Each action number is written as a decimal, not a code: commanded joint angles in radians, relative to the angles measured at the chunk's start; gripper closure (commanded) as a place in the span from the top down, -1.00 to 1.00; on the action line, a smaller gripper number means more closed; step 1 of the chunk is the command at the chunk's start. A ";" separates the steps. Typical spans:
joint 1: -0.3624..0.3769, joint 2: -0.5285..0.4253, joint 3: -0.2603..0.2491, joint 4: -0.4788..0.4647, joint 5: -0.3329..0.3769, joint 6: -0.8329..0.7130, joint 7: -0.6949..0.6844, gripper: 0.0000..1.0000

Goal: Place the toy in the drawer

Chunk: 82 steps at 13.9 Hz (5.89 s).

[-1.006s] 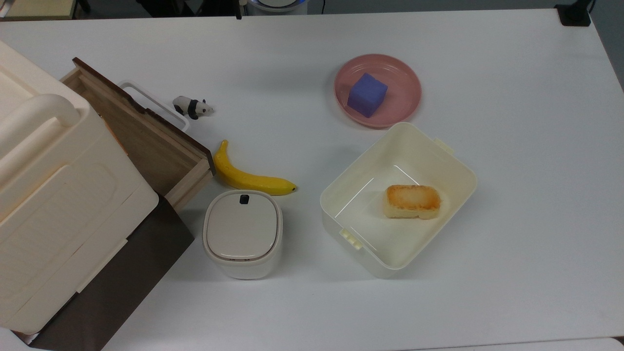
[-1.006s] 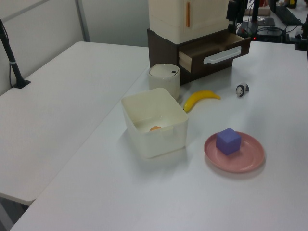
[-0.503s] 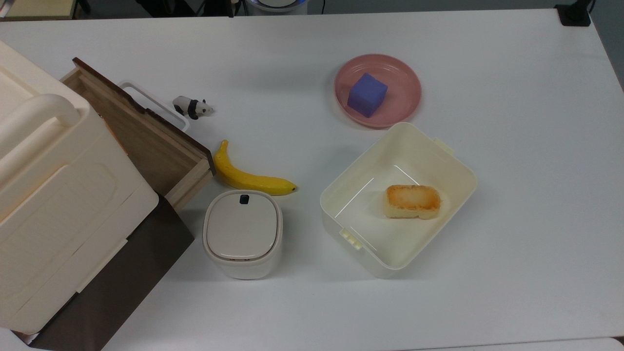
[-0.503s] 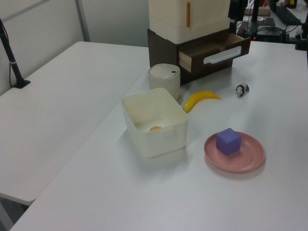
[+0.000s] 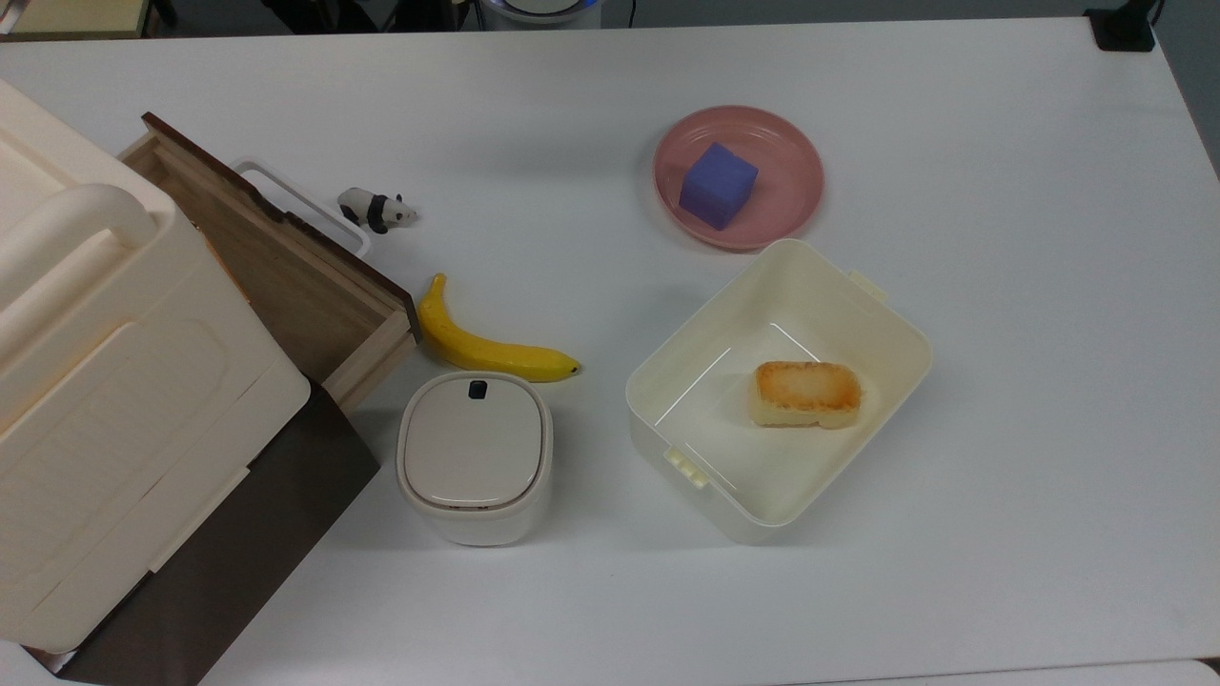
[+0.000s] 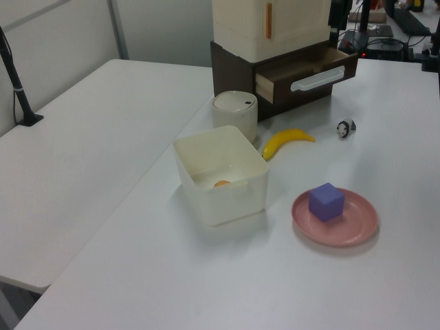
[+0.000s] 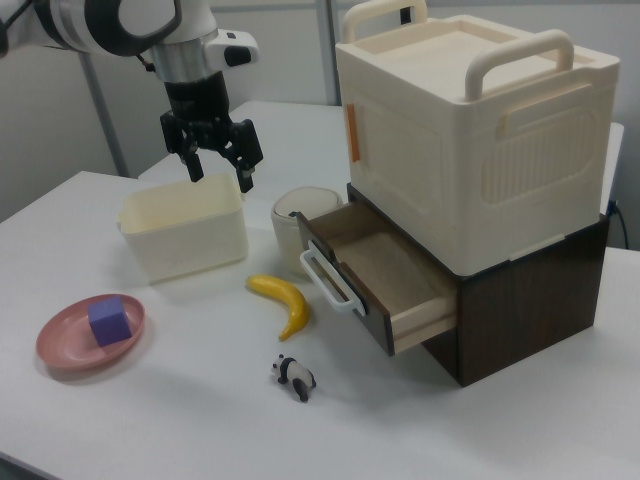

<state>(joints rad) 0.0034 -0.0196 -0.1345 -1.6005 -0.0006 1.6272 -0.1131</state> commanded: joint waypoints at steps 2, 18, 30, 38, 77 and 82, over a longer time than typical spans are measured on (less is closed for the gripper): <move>0.001 -0.013 -0.004 -0.016 -0.002 -0.044 -0.004 1.00; -0.109 -0.008 -0.034 -0.453 -0.321 0.233 -0.461 0.93; -0.023 0.170 0.022 -0.506 -0.501 0.433 -0.086 0.94; -0.028 0.263 0.022 -0.434 -0.526 0.433 -0.031 0.82; -0.063 0.067 0.011 -0.052 -0.170 0.101 -0.099 -1.00; -0.069 0.105 -0.091 -0.026 -0.108 0.221 -0.089 -1.00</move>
<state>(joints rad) -0.0714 0.0427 -0.1763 -1.6594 -0.1502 1.7901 -0.1936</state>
